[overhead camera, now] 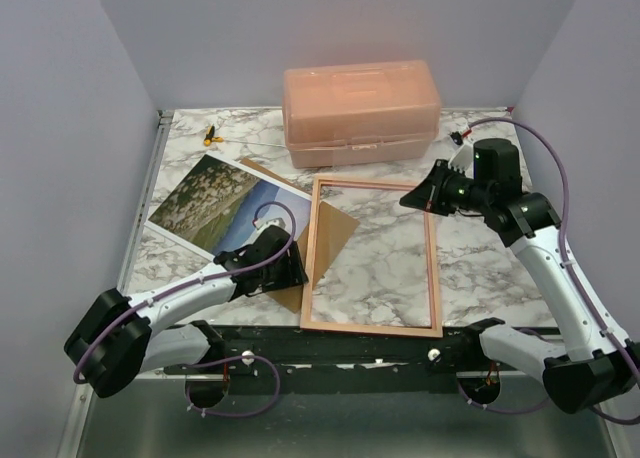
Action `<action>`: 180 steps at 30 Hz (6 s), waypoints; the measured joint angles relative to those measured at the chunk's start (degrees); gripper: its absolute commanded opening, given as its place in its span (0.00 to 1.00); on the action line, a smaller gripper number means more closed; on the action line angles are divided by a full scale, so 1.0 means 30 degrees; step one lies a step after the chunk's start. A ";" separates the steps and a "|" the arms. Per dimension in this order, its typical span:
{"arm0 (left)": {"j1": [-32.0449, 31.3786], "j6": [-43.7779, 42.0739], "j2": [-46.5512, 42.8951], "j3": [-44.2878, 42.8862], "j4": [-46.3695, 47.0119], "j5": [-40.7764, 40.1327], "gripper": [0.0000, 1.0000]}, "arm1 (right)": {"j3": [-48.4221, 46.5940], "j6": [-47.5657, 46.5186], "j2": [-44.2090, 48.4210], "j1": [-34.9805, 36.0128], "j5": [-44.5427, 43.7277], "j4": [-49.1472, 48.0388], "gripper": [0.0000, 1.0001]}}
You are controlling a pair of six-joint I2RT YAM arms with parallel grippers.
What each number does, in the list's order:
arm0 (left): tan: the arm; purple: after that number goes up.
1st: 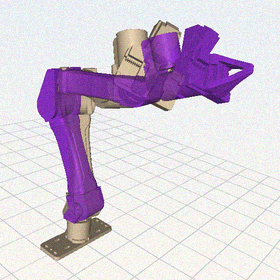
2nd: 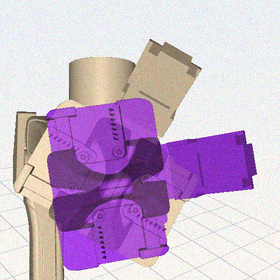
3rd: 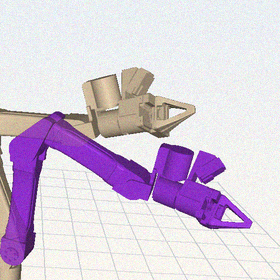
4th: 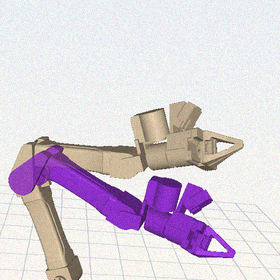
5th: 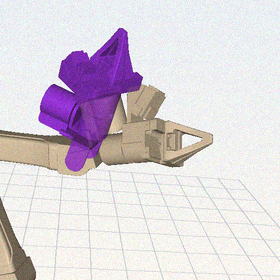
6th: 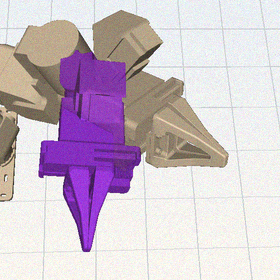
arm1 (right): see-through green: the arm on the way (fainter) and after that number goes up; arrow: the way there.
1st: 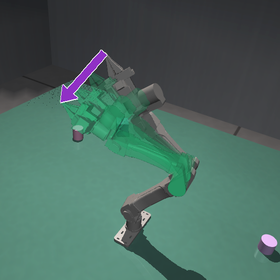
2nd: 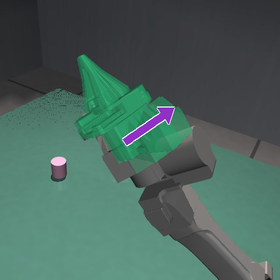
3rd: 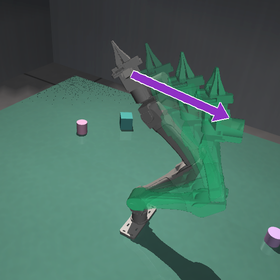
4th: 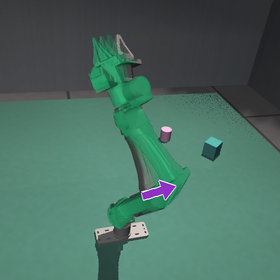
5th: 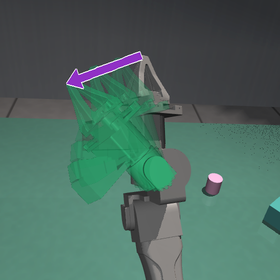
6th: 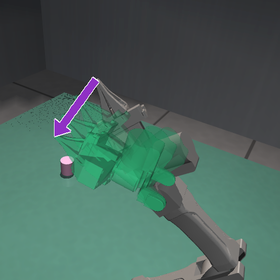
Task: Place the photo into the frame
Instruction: Move the photo frame to the center of the board, then place the photo frame item in the photo frame.
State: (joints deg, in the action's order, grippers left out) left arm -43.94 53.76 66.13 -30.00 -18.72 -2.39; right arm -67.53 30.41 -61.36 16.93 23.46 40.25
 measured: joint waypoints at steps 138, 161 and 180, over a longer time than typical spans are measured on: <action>0.3774 -0.3555 0.0284 0.0699 0.2936 0.1610 0.30 | 0.0991 0.2237 -0.3942 0.0000 0.5217 -0.2237 0.01; 0.3774 -0.3636 0.0568 0.0503 0.2936 0.1683 0.29 | 0.0991 0.2339 -0.5748 -0.0007 0.6084 -0.2528 0.01; 0.3774 -0.3657 0.0780 0.0459 0.3191 0.1763 0.27 | 0.0991 0.2295 -0.6601 -0.0007 0.5960 -0.2535 0.01</action>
State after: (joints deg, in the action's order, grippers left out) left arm -32.62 42.78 68.47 -28.62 -9.15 2.90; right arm -64.55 37.30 -81.17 16.91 41.34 32.64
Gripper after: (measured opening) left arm 0.275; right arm 0.033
